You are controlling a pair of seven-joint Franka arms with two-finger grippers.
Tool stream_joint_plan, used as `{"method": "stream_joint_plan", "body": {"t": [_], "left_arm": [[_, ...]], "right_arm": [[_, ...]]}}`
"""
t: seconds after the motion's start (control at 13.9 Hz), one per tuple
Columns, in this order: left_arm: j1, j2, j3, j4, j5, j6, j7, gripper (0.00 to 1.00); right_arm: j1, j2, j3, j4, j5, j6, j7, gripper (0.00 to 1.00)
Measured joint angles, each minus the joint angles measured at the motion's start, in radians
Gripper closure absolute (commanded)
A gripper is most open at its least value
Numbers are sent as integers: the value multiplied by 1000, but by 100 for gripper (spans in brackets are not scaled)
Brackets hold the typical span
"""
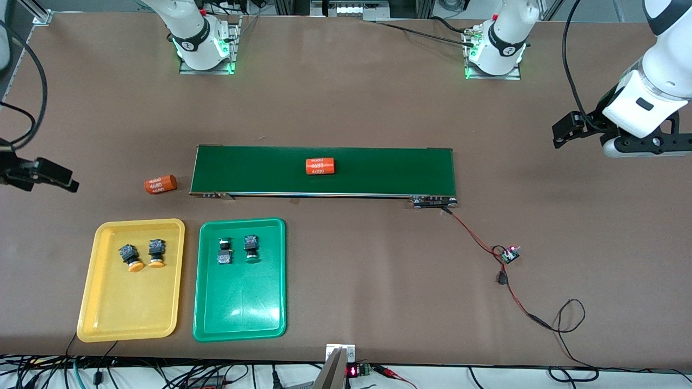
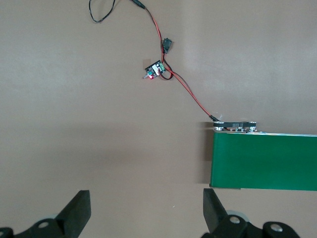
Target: Sort buttons by color to trays
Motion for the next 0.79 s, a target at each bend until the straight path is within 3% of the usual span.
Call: {"method": "stream_joint_plan", "body": {"t": [0.29,0.79], "left_arm": [[0,0,-1,1,0,-18,0,0],[-1,0,-16,2,1,-21,0,0]], "right_arm": [[1,-69,38,-50,-80,-61,8,0],[-1,-239,38,-259,-85,6,13,0]]}}
